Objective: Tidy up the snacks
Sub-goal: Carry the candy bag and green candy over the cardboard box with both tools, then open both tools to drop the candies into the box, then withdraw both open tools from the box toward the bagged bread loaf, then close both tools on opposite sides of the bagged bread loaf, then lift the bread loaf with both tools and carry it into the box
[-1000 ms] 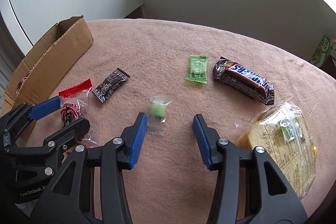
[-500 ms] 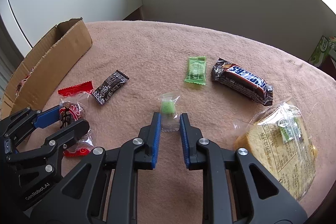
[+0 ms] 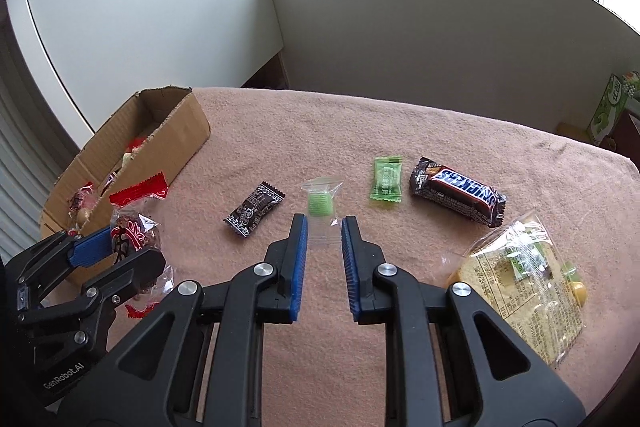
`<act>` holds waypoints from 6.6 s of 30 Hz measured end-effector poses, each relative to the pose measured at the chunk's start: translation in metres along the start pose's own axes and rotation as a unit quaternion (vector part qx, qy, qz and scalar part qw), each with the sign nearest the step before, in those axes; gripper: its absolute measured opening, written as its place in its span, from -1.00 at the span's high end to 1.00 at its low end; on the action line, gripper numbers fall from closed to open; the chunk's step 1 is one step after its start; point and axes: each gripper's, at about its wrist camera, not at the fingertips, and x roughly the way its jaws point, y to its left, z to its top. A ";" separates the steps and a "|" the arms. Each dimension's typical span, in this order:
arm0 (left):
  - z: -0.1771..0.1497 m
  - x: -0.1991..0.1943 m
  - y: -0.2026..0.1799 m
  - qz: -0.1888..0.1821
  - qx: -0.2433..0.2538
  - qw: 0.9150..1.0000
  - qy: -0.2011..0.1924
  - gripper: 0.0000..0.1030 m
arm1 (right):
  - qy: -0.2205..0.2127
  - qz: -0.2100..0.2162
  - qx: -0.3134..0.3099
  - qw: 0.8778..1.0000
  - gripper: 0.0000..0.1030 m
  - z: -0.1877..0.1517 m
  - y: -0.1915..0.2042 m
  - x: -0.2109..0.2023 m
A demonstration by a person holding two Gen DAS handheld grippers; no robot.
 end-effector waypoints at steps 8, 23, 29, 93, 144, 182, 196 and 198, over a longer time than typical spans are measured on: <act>0.004 -0.028 0.026 0.019 -0.011 0.999 -0.040 0.25 | -0.029 0.029 -0.018 0.999 0.65 0.017 0.041 -0.016; -0.002 -0.054 0.109 0.074 -0.074 0.992 -0.068 0.25 | -0.032 0.081 -0.047 0.995 0.65 0.039 0.123 0.014; -0.010 -0.057 0.134 0.091 -0.089 0.989 -0.068 0.25 | -0.024 0.099 -0.057 0.993 0.65 0.044 0.152 0.036; -0.001 -0.050 0.101 0.060 -0.076 0.993 -0.071 -0.30 | -0.092 0.038 -0.027 0.995 -0.97 0.038 0.097 0.011; -0.017 0.065 -0.131 -0.154 -0.005 0.985 0.081 -0.30 | 0.006 0.083 0.184 0.979 -0.44 -0.051 -0.186 -0.015; -0.017 0.082 -0.146 -0.201 0.015 0.972 0.123 -0.04 | 0.050 0.127 0.158 0.978 -0.08 -0.063 -0.158 -0.008; -0.010 0.051 -0.130 -0.186 0.020 0.979 0.078 -0.04 | 0.017 0.131 0.131 0.983 -0.01 -0.045 -0.131 -0.032; -0.007 0.043 -0.126 -0.183 0.022 0.981 0.068 -0.04 | 0.012 0.135 0.126 0.983 -0.01 -0.039 -0.123 -0.035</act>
